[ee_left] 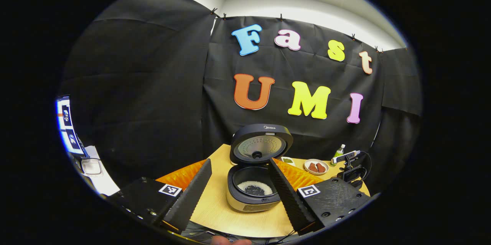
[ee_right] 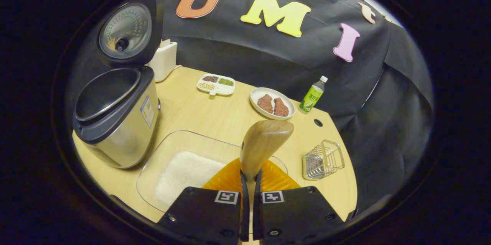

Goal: Close the left gripper, press the button to open the rice cooker; take a wooden spoon from the chopstick holder with the right hand, scoop a spoonful of rice and pour it into the rice cooker, then put the wooden spoon back into the chopstick holder.

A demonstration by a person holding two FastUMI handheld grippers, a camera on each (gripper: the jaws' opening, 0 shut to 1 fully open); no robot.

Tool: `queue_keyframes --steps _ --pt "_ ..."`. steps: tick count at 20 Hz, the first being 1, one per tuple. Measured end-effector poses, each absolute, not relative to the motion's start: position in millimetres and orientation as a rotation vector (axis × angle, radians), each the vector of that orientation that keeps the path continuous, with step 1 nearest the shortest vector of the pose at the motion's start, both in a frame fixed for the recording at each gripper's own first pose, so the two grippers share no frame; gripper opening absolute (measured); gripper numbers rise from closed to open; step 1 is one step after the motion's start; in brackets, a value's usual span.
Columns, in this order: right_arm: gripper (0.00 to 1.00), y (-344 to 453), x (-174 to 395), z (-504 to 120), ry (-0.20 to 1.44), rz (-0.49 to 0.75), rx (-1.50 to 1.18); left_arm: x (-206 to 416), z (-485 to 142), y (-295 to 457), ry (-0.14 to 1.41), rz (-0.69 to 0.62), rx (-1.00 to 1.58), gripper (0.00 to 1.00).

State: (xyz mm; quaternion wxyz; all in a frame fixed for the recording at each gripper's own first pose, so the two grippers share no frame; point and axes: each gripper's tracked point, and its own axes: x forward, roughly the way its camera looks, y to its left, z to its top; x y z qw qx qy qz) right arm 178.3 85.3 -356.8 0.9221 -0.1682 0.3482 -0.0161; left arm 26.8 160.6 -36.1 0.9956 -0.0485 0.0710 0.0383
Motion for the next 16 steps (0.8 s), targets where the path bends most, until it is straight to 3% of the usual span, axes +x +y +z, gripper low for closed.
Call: queue_keyframes --steps 16 --pt "0.09 139.1 167.4 -351.9 0.885 0.157 0.428 15.4 -32.8 116.5 0.139 0.091 -0.099 0.95"
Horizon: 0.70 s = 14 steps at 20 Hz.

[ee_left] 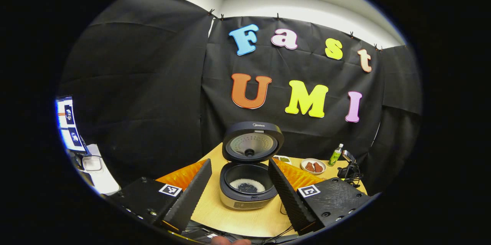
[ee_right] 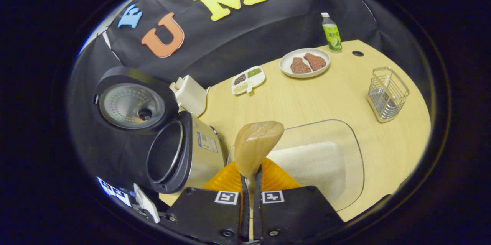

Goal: Close the left gripper, press the button to open the rice cooker; take a wooden spoon from the chopstick holder with the right hand, scoop a spoonful of rice and pour it into the rice cooker, then put the wooden spoon back into the chopstick holder.

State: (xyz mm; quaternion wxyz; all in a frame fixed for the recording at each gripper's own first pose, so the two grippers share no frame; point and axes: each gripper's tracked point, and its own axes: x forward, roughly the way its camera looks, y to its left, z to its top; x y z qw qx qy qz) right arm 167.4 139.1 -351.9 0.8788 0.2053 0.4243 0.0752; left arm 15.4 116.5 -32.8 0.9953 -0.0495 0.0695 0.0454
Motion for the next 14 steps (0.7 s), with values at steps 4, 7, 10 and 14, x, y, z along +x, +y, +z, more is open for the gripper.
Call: queue_keyframes --steps 4,7,10,14 --pt "0.09 119.6 173.6 -350.9 0.867 0.178 0.577 15.9 -31.2 105.1 0.146 0.089 -0.098 0.95" --pt "0.09 92.5 177.8 -345.9 0.832 0.162 0.656 18.7 -30.4 93.9 0.162 0.078 -0.093 0.95" --pt "0.09 68.8 178.3 -322.3 0.793 0.175 0.778 24.7 -28.0 81.1 0.162 0.057 -0.087 0.95" --pt "0.09 40.6 182.7 -282.3 0.724 0.173 0.888 35.2 -24.5 64.5 0.159 0.018 -0.074 0.95"
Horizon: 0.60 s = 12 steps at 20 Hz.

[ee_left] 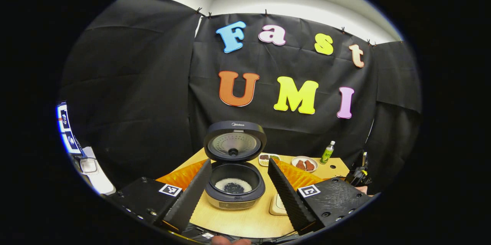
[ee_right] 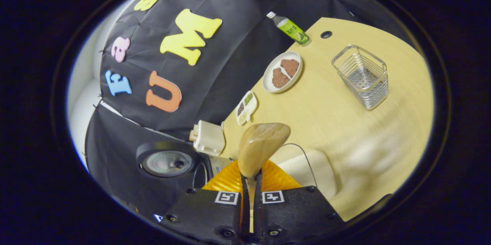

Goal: Close the left gripper, press the button to open the rice cooker; take a wooden spoon from the chopstick holder with the right hand, scoop a spoonful of rice and pour it into the rice cooker, then put the wooden spoon back into the chopstick holder.

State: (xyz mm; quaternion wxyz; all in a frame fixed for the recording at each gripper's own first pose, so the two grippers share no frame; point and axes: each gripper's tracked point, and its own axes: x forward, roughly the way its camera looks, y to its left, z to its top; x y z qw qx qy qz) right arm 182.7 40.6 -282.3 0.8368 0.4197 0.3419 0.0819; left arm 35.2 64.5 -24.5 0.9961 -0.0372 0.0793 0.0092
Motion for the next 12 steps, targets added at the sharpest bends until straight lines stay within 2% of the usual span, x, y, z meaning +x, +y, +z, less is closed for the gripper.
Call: queue_keyframes --steps 6,12 --pt "0.08 34.9 181.6 -230.2 0.659 0.212 0.906 45.1 -17.2 58.3 0.122 -0.003 -0.051 0.95" --pt "0.09 105.1 194.9 -183.0 0.661 0.334 0.891 32.2 -15.8 79.0 0.098 0.036 -0.038 0.95"
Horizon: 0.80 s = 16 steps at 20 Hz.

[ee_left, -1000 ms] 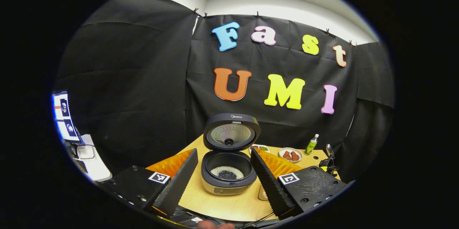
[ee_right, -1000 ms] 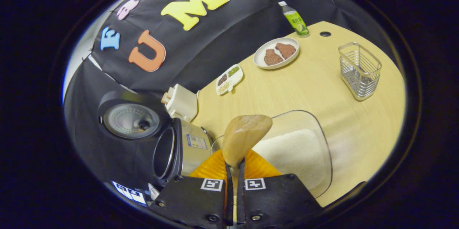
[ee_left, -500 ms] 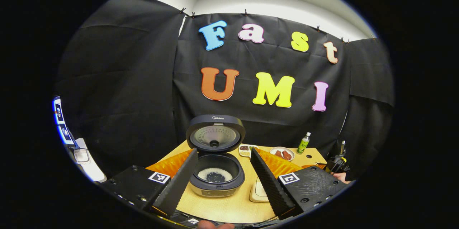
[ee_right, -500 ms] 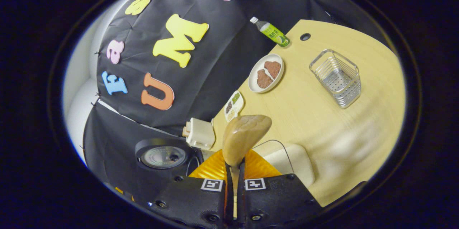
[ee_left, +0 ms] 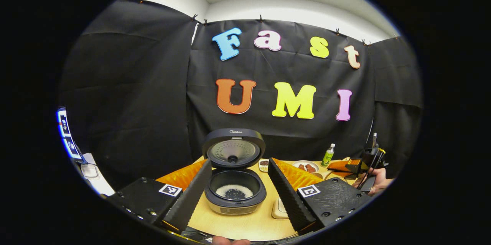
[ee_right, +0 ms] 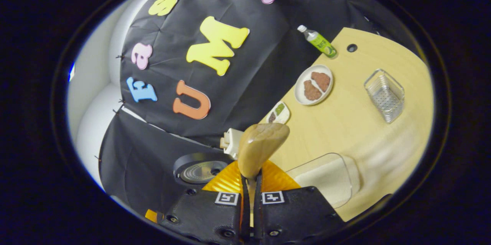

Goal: Close the left gripper, press the button to open the rice cooker; take a wooden spoon from the chopstick holder with the right hand, scoop a spoonful of rice and pour it into the rice cooker, then put the wooden spoon back into the chopstick holder.

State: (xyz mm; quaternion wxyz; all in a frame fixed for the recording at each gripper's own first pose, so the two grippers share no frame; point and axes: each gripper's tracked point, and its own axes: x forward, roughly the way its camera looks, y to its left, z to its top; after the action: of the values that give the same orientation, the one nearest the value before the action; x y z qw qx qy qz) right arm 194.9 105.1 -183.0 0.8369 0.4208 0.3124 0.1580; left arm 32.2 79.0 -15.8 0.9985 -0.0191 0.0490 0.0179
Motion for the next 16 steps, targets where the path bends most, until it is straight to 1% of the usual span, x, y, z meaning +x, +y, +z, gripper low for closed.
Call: queue_keyframes --steps 5,11,16 --pt "0.08 200.5 208.9 -165.4 0.710 0.468 0.835 9.6 -15.9 106.3 0.085 0.096 -0.038 0.95" --pt "0.09 283.5 231.4 -195.5 0.746 0.467 0.655 -12.8 -20.1 130.6 0.098 0.150 -0.088 0.95" --pt "0.09 316.1 240.0 -214.6 0.745 0.457 0.502 -26.3 -24.9 147.6 0.106 0.190 -0.088 0.95"
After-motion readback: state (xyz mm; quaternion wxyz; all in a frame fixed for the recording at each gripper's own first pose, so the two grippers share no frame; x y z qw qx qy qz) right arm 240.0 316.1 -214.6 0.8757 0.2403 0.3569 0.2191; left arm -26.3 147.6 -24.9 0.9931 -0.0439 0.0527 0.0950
